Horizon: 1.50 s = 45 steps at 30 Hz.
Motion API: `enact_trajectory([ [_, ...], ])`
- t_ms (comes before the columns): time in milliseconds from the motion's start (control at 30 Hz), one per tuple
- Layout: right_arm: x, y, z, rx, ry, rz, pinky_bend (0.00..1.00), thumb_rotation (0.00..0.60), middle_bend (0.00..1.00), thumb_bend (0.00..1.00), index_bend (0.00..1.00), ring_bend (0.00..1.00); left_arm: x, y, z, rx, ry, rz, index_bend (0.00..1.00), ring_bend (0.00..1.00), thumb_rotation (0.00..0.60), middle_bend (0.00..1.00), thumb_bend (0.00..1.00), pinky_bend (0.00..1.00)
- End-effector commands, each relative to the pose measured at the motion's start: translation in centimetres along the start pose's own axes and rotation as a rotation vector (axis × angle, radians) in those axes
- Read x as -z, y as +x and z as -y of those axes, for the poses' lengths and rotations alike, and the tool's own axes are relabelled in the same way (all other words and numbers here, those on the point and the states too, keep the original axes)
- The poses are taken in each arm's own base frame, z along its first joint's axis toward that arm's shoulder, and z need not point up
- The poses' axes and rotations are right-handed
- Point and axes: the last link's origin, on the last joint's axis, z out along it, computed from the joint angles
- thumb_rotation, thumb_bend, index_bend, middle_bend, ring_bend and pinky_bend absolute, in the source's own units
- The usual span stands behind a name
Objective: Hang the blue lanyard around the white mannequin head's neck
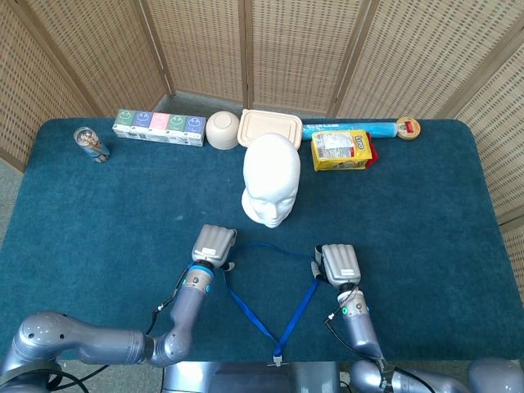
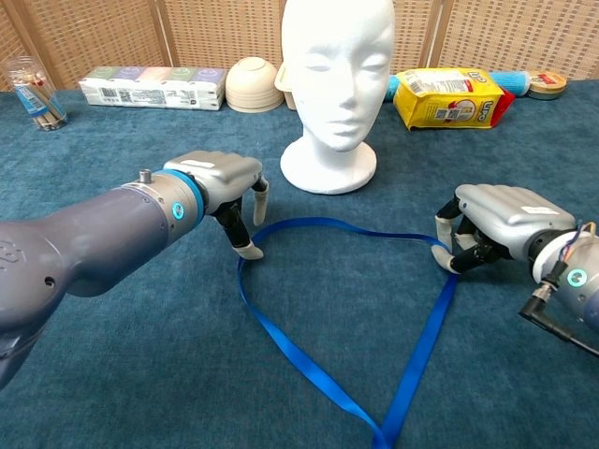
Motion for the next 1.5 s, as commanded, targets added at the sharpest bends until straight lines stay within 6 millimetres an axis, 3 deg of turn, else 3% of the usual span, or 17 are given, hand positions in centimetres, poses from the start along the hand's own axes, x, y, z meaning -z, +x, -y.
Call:
enact_trajectory([
  [33, 0.0, 0.0, 0.0, -0.001, -0.001, -0.001, 1.00, 0.479, 0.88, 0.51, 0.60, 1.00, 0.0, 0.0, 0.0, -0.003, 0.002, -0.002, 0.47, 1.00, 0.477, 0.98, 0.25, 0.96],
  [433, 0.0, -0.1, -0.1, -0.022, -0.007, 0.004, 1.00, 0.478, 0.88, 0.51, 0.60, 1.00, -0.3, -0.5, 0.2, -0.018, 0.021, 0.017, 0.54, 1.00, 0.498, 0.99, 0.35, 0.96],
  [1500, 0.0, -0.1, -0.3, -0.040, -0.012, 0.014, 1.00, 0.477, 0.89, 0.51, 0.61, 1.00, -0.4, -0.5, -0.6, -0.013, 0.002, 0.026, 0.54, 1.00, 0.498, 1.00, 0.35, 0.96],
])
